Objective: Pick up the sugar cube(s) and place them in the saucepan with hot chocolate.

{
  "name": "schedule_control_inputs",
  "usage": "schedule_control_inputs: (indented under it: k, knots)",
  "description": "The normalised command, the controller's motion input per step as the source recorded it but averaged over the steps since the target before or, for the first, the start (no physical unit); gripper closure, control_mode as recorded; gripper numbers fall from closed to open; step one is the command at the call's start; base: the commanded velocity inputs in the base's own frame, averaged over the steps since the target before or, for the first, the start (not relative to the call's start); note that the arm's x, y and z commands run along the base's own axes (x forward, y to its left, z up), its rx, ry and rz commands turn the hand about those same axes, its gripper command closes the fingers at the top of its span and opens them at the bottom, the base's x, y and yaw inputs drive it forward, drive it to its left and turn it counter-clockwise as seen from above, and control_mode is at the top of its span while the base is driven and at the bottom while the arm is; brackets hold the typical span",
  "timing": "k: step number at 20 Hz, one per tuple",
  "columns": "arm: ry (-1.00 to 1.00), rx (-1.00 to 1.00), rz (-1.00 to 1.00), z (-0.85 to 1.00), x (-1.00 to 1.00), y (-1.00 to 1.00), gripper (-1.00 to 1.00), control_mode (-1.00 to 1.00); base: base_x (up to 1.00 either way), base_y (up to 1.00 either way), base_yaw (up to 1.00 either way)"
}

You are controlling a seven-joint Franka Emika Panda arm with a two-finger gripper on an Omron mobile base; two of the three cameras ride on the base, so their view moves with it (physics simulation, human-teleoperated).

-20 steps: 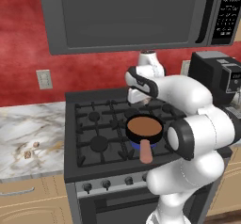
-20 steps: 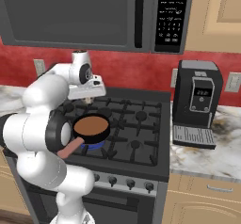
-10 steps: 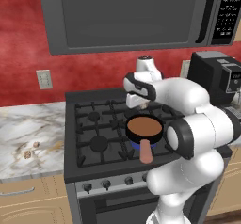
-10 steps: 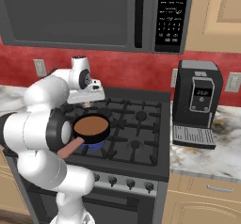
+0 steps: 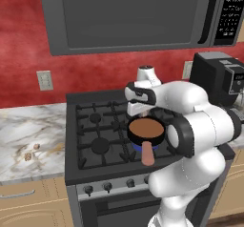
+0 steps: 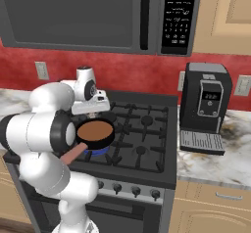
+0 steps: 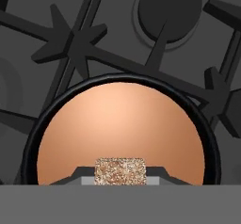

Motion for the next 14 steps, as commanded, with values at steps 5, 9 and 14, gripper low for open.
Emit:
schedule_control_inputs:
  k: [5,9,14]
  knots:
    - [0.0,0.0,0.0,-0.23,0.0,0.0,1.0,-1.0,0.0,0.0,0.0]
    - [0.0,0.0,0.0,-0.04,0.0,0.0,1.0,-1.0,0.0,0.0,0.0]
    - [0.0,0.0,0.0,0.0,0.0,0.0,-1.0,-1.0,0.0,0.0,0.0]
